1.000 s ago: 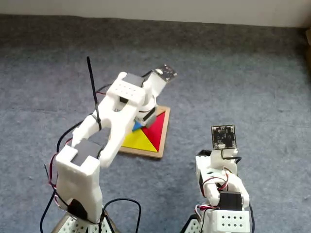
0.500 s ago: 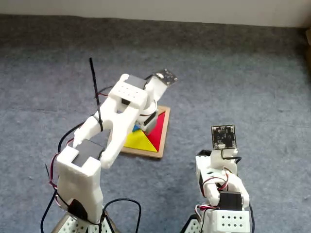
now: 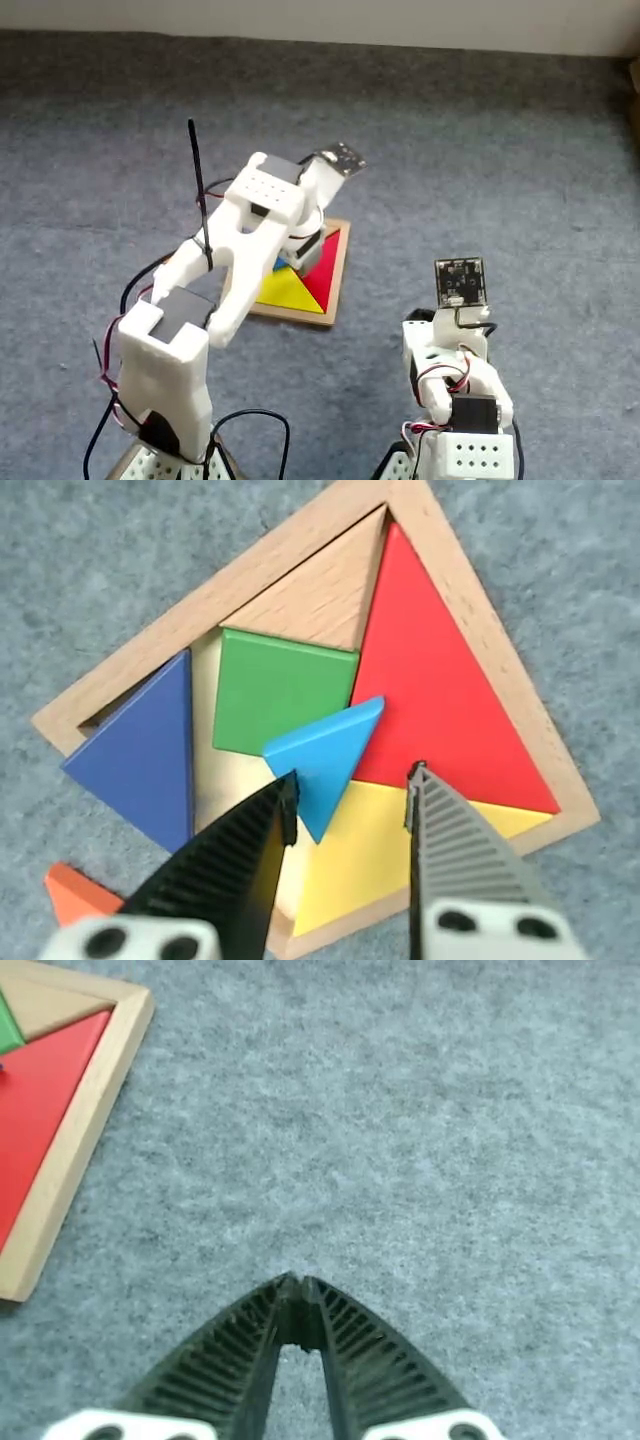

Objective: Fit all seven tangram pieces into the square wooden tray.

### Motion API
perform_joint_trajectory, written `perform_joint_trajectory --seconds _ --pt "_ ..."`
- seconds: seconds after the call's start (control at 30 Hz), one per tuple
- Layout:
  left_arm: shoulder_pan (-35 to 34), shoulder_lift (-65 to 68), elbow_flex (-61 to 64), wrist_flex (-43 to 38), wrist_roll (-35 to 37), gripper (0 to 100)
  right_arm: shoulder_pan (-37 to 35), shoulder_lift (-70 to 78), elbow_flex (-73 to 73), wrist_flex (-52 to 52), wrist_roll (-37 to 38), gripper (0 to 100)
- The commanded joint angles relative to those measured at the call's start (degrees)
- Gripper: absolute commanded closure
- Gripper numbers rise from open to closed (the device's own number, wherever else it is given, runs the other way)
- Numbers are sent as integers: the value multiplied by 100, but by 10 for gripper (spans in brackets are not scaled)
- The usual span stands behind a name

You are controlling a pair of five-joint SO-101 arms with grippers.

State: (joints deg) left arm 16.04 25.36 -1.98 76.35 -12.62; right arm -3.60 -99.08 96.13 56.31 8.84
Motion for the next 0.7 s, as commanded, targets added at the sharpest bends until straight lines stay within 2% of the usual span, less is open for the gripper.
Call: perform_joint_trajectory --seconds 0.0,0.67 --pt "-303 75 48 -35 18 807 75 -84 840 -13 -35 993" --pt "-338 -286 13 70 26 810 75 -84 840 -13 -35 993"
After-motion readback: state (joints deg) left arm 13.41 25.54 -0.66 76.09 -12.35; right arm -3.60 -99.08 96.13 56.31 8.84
